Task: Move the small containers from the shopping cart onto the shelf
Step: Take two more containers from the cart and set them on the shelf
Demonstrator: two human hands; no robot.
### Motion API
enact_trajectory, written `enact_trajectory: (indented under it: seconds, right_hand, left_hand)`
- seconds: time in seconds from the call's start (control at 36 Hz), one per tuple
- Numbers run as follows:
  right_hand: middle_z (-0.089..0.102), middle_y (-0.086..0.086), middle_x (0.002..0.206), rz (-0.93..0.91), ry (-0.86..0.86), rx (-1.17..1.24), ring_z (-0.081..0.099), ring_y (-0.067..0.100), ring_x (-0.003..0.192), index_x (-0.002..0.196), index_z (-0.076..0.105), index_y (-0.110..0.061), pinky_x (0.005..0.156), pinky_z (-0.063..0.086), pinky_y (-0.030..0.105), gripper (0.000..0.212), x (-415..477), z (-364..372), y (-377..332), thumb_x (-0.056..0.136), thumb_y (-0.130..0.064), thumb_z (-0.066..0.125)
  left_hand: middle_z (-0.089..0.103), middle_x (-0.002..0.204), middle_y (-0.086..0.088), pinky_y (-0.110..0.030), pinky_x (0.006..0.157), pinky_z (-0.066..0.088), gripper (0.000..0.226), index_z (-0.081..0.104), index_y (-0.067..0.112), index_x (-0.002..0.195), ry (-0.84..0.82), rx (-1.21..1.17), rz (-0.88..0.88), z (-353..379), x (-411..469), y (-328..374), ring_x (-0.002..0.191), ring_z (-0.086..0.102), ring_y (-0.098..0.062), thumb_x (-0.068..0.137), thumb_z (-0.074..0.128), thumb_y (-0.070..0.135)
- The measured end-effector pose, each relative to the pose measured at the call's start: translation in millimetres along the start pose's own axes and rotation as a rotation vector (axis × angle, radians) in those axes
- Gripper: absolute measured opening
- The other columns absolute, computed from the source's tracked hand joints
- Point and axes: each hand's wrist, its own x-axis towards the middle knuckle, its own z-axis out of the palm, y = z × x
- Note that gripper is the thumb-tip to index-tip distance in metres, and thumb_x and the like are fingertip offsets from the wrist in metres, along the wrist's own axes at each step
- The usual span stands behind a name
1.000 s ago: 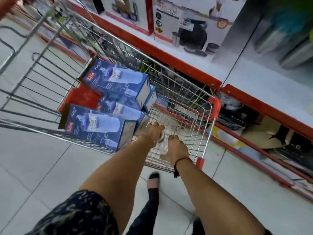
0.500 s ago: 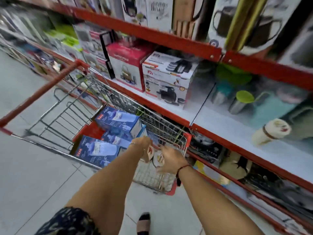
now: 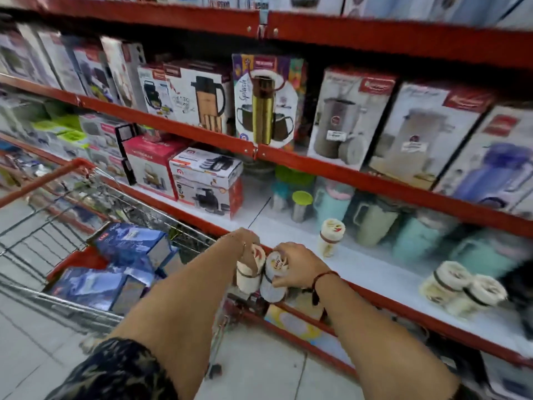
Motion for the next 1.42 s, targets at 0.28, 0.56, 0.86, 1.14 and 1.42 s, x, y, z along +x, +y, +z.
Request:
enact_trajectory:
  seconds: [0.28, 0.56, 0.86, 1.14, 1.42]
  right_hand:
    - [0.051, 0.005, 0.126, 0.257, 0.135, 0.027, 0.051, 0.025, 0.121, 0.137, 0.051, -0.016, 0.095, 0.047, 0.035, 0.085, -101, -44, 126, 0.063, -0.048, 0.080]
    - [0.049, 0.002, 0.135, 0.488, 0.284, 0.218, 0.050, 0.022, 0.122, 0.135, 0.045, -0.021, 0.095, 0.044, 0.030, 0.080, -115, -74, 220, 0.064, -0.030, 0.081]
    - [0.052, 0.004, 0.119, 0.597, 0.319, 0.229, 0.057, 0.024, 0.111, 0.113, 0.056, -0.020, 0.085, 0.041, 0.027, 0.053, -71, -69, 273, 0.068, -0.024, 0.084]
    - [0.048, 0.004, 0.128, 0.631, 0.269, 0.240, 0.055, 0.023, 0.112, 0.119, 0.052, -0.018, 0.095, 0.047, 0.032, 0.056, -60, -47, 284, 0.073, -0.024, 0.083]
    - [0.046, 0.003, 0.137, 0.579, 0.266, 0.306, 0.049, 0.021, 0.126, 0.136, 0.042, -0.022, 0.106, 0.044, 0.035, 0.080, -73, -56, 283, 0.068, -0.029, 0.083]
  left_hand:
    - [0.060, 0.132, -0.006, -0.033, 0.091, 0.053, 0.082, 0.056, 0.025, 0.134, 0.114, -0.086, 0.192, 3, 54, 155, 0.118, 0.060, -0.025, 0.060, 0.086, 0.046]
    - [0.059, 0.127, -0.009, -0.029, 0.089, 0.053, 0.074, 0.057, 0.018, 0.129, 0.151, -0.046, 0.335, -14, 133, 248, 0.115, 0.061, -0.026, 0.065, 0.081, 0.046]
    - [0.050, 0.135, -0.006, -0.036, 0.095, 0.054, 0.087, 0.051, 0.027, 0.137, 0.099, 0.028, 0.361, -15, 213, 266, 0.119, 0.060, -0.029, 0.060, 0.082, 0.052]
    - [0.056, 0.130, -0.007, -0.039, 0.097, 0.054, 0.078, 0.054, 0.020, 0.135, 0.044, 0.073, 0.333, 6, 235, 265, 0.117, 0.061, -0.028, 0.066, 0.079, 0.047]
    - [0.046, 0.140, -0.006, -0.043, 0.107, 0.043, 0.094, 0.038, 0.026, 0.145, 0.162, -0.017, 0.510, 4, 234, 262, 0.130, 0.046, -0.030, 0.065, 0.071, 0.063]
